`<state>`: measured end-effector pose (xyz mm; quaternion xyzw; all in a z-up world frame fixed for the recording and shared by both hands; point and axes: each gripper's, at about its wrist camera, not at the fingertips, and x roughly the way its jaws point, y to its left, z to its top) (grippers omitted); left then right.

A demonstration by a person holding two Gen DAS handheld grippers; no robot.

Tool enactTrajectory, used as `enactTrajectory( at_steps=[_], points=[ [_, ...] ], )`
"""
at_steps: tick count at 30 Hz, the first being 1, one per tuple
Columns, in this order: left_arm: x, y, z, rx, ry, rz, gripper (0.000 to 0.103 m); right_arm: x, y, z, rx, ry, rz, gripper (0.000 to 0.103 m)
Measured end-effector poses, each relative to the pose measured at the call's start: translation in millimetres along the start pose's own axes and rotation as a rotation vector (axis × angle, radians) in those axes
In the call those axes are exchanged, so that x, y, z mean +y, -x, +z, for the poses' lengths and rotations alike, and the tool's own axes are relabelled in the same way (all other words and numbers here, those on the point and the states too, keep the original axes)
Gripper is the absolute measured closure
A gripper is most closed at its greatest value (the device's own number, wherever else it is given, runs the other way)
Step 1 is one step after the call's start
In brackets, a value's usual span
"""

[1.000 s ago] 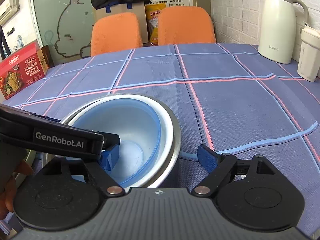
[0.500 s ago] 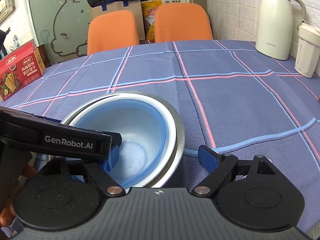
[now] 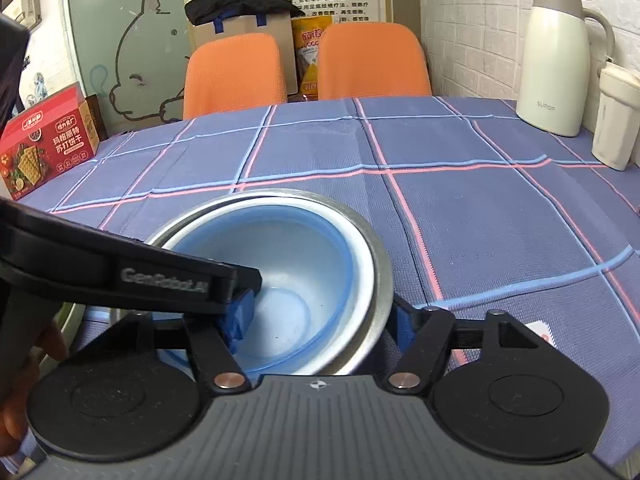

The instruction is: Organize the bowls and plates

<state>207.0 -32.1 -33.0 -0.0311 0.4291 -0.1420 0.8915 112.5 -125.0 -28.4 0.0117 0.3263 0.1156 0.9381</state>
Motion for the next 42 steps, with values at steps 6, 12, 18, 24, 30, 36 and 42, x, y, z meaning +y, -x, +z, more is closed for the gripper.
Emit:
enactTrajectory(
  at_steps=[6, 12, 18, 24, 30, 36, 42],
  points=[
    [-0.5, 3.5, 3.0, 0.010, 0.027, 0.021, 0.064, 1.4, 7.2, 3.3, 0.008, -0.033, 0.025, 0.052],
    [-0.3, 23.3, 6.2, -0.030, 0.025, 0.035, 0.064, 9.7, 17.5, 12.1, -0.006, -0.045, 0.034, 0.051],
    [32.1, 66.0, 1.3, -0.090, 0.093, 0.063, 0.064, 48.2, 29.3, 21.8, -0.058, 0.027, 0.079, 0.051],
    [86.9, 116.5, -23.5, -0.138, 0.183, 0.165, 0.052, 110.7, 27.8, 24.7, -0.066, 0.099, 0.238, 0.046],
    [130.4, 139.2, -54.4, -0.130, 0.255, 0.205, 0.052, 157.4, 20.6, 19.8, -0.029, 0.179, 0.311, 0.044],
    [149.8, 135.2, -75.2, -0.091, 0.296, 0.183, 0.052, 177.5, 15.5, 7.4, 0.038, 0.209, 0.308, 0.044],
    [154.9, 137.3, -83.1, -0.100, 0.290, 0.192, 0.052, 182.3, 11.9, -3.3, 0.083, 0.195, 0.333, 0.043]
  ],
)
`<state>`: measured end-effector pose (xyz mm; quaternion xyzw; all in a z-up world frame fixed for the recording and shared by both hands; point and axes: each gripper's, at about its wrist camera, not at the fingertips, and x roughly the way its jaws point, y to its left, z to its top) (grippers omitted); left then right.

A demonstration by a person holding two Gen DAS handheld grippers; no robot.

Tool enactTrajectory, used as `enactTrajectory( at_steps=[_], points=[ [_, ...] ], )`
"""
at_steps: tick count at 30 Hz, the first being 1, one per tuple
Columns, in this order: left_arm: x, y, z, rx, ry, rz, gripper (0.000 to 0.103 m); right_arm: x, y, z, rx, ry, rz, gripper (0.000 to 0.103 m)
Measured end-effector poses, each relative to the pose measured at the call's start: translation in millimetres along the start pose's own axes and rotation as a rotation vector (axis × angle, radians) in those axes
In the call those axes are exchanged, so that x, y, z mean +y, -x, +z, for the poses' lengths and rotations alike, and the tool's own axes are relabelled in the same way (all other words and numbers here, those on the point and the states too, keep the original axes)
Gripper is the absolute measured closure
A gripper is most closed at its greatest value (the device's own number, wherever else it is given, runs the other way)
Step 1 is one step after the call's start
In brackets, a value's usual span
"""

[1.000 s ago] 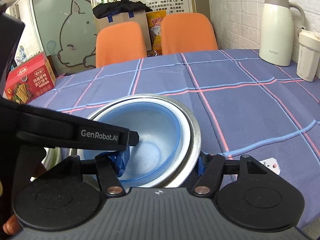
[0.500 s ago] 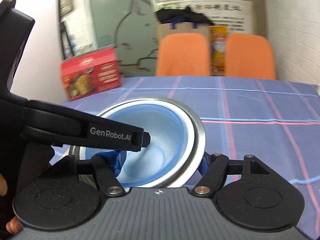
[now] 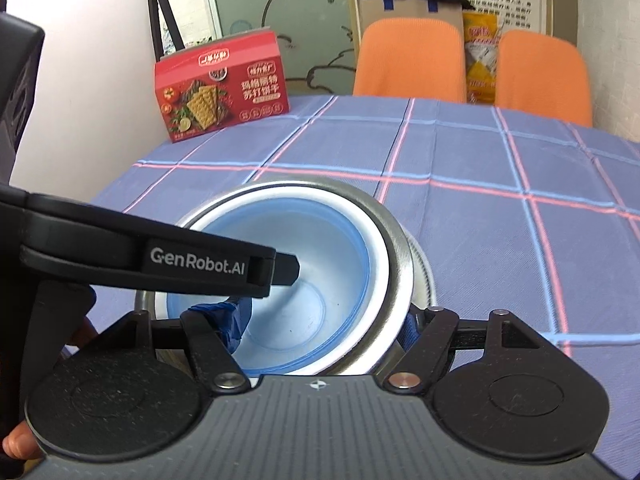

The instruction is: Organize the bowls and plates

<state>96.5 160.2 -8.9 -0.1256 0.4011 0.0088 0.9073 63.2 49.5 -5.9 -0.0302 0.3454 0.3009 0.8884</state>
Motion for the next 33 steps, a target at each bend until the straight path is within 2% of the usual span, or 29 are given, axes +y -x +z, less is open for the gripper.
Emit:
enactTrajectory(
  at_steps=[4, 5, 7, 11, 16, 25, 33],
  points=[
    [-1.2, -2.5, 1.6, -0.021, -0.015, -0.009, 0.041, -2.0, -0.1, 0.9, -0.006, -0.021, 0.014, 0.043],
    [-2.1, -2.6, 1.8, -0.030, -0.018, -0.007, 0.035, -2.8, 0.0, 1.3, -0.005, -0.027, 0.017, 0.044],
    [-4.3, 0.4, 1.5, -0.065, -0.023, 0.011, 0.031, -4.6, 1.0, 2.2, -0.009, -0.037, 0.012, 0.044],
    [-5.7, 11.4, 3.5, -0.133, -0.043, 0.071, 0.031, -7.3, 11.8, 4.8, -0.072, -0.049, -0.037, 0.044],
    [2.0, 26.9, 8.1, -0.168, 0.027, 0.042, 0.031, -26.2, 29.2, 7.8, -0.157, -0.123, -0.079, 0.043],
    [-26.3, 47.7, -1.5, -0.223, -0.016, 0.082, 0.030, -53.9, 52.8, -2.3, -0.193, -0.196, -0.170, 0.042],
    [-59.8, 69.7, -29.9, -0.270, -0.043, 0.028, 0.021, -61.1, 87.8, -30.2, -0.227, -0.223, -0.230, 0.041]
  ],
)
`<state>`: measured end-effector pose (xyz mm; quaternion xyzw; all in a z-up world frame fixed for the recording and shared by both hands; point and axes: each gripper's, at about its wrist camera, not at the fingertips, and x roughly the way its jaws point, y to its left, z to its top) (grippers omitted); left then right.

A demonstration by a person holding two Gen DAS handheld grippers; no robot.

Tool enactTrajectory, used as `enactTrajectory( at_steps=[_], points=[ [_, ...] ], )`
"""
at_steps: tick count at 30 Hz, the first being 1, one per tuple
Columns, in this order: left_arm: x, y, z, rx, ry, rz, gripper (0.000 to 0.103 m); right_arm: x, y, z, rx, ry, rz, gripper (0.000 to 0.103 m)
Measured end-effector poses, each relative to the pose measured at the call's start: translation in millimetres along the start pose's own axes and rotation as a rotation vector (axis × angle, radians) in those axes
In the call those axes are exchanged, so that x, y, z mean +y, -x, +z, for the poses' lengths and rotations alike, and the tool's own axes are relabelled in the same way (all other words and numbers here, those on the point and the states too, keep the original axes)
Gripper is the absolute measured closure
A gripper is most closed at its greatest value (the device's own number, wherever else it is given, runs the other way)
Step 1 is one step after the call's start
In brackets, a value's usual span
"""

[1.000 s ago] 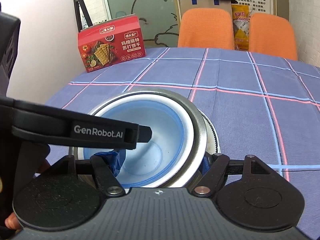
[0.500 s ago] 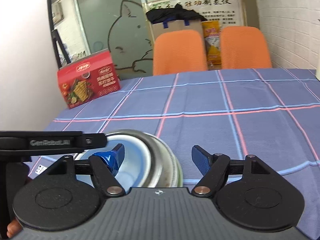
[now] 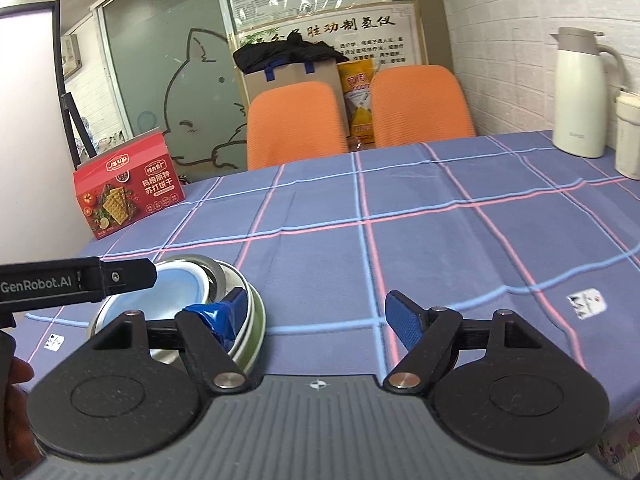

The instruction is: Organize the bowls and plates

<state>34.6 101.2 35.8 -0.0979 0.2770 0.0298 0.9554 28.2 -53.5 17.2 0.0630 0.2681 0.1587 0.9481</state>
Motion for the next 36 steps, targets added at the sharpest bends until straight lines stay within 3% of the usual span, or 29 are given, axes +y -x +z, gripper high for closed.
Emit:
enactTrajectory(
  at_steps=[9, 21, 36],
  points=[
    [-19.4, 31.9, -44.8, 0.014, -0.031, -0.053, 0.021, -7.1, 35.5, -36.6, -0.022, -0.016, -0.017, 0.040],
    [-30.0, 62.1, -99.4, 0.018, -0.089, -0.027, 0.021, -6.5, 70.2, -73.5, -0.051, -0.003, -0.052, 0.039],
    [-38.7, 126.1, -122.7, -0.119, -0.128, 0.006, 0.020, 5.3, 119.7, -91.7, -0.170, 0.056, -0.072, 0.038]
  ],
)
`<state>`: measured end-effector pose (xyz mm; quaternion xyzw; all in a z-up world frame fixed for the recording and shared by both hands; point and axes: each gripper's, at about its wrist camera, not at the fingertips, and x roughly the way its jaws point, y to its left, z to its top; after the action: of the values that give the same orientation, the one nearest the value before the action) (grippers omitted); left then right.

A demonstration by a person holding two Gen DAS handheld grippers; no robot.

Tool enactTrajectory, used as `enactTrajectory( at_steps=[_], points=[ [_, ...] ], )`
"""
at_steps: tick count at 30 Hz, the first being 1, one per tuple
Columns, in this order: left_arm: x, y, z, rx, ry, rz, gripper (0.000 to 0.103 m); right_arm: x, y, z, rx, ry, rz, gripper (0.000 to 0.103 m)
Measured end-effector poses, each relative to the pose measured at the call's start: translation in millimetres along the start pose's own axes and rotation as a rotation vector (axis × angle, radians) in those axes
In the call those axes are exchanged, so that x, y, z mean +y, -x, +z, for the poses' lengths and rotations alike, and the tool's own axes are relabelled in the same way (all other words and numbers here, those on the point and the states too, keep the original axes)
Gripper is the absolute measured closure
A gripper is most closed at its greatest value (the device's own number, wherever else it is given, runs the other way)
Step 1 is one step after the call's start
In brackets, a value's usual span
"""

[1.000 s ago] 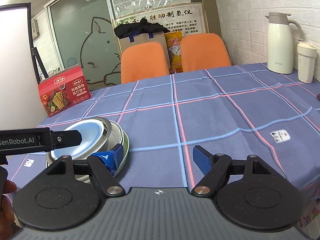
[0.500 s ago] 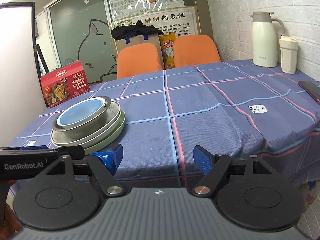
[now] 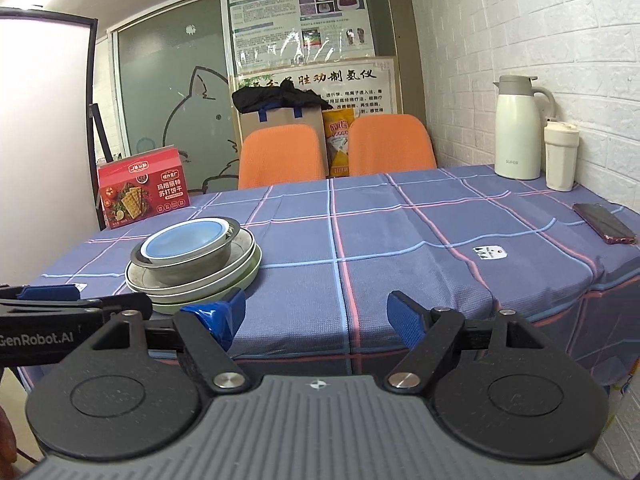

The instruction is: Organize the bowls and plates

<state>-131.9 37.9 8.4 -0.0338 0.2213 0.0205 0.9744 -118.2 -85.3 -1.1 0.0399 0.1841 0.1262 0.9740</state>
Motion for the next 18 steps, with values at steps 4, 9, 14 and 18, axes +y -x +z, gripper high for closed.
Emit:
enactTrajectory(
  at_steps=[4, 9, 14, 18],
  points=[
    [2.5, 4.3, -4.1, -0.005, 0.001, 0.016, 0.020, 1.9, -4.5, -0.7, 0.016, 0.006, 0.001, 0.038],
    [6.8, 3.6, -4.4, -0.001, 0.015, 0.032, 0.020, 6.9, -4.5, -1.5, 0.026, 0.029, -0.004, 0.038],
    [8.4, 7.1, -5.1, -0.011, 0.020, 0.046, 0.020, 10.5, -3.9, -3.0, 0.025, 0.041, 0.003, 0.038],
    [11.0, 11.3, -6.1, -0.050, 0.029, 0.031, 0.020, 10.8, -5.5, -3.7, 0.036, 0.042, 0.009, 0.038]
  ],
)
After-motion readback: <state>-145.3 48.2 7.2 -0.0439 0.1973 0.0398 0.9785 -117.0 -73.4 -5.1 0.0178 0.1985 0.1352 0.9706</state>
